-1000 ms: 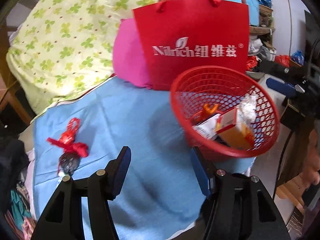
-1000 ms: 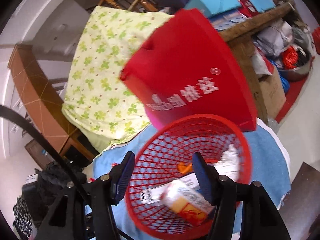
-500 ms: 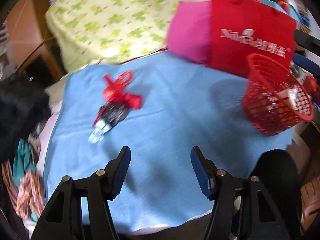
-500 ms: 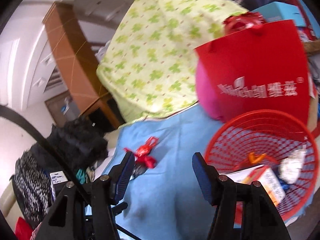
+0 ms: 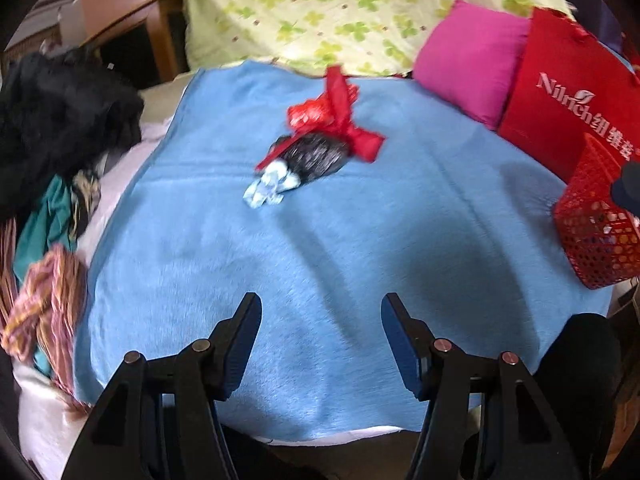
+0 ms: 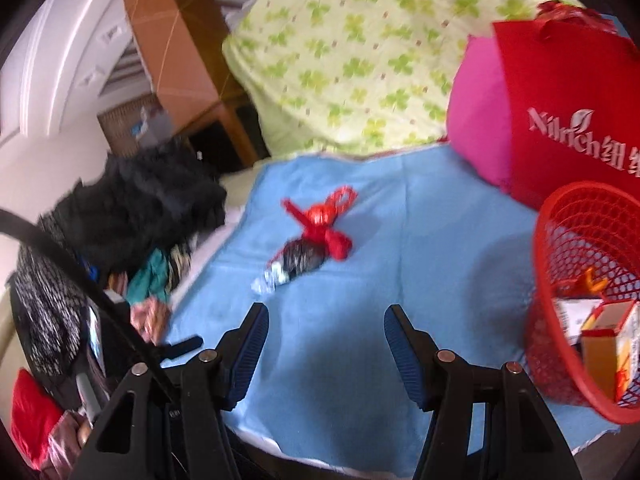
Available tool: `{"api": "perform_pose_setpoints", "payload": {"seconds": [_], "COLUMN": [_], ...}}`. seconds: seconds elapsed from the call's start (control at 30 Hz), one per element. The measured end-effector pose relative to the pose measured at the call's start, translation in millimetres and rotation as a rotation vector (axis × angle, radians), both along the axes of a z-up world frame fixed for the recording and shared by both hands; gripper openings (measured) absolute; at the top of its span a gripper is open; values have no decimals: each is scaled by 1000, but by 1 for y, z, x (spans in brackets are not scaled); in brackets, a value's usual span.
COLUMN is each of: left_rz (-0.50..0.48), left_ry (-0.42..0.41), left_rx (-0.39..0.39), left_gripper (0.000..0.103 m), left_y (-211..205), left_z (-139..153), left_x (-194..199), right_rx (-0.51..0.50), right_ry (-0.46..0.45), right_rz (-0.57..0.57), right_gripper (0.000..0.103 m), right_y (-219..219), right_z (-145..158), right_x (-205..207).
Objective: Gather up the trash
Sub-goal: 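Move both open tools back over the red and black bags on the blanket, then grasp the red plastic bag with the left tool while the right tool grasps the red mesh bag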
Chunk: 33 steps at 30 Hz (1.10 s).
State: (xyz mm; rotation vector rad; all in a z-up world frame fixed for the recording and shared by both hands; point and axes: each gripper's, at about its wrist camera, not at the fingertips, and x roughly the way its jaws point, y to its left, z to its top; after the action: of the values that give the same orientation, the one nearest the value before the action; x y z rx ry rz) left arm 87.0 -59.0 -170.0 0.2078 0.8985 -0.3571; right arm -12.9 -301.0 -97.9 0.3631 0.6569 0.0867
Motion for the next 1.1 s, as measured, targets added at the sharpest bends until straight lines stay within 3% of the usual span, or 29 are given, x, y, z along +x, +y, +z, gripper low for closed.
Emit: {"api": "perform_pose_setpoints", "payload": {"seconds": [0.3, 0.63, 0.83, 1.1], "left_rz": [71, 104, 128, 147], "left_ry": [89, 128, 138, 100], "left_rx": [-15, -35, -44, -14], "left_gripper": [63, 63, 63, 63], "left_y": [23, 33, 44, 57], "left_z": [-37, -54, -58, -50], "left_x": [22, 47, 67, 112], "right_rx": [-50, -84, -146, -131], "right_ry": [129, 162, 136, 190], "right_rz": [78, 107, 118, 114], "right_gripper": [64, 64, 64, 64], "right_y": [33, 40, 35, 19], "right_z": [-40, -60, -72, -120], "right_x": [35, 106, 183, 295]}}
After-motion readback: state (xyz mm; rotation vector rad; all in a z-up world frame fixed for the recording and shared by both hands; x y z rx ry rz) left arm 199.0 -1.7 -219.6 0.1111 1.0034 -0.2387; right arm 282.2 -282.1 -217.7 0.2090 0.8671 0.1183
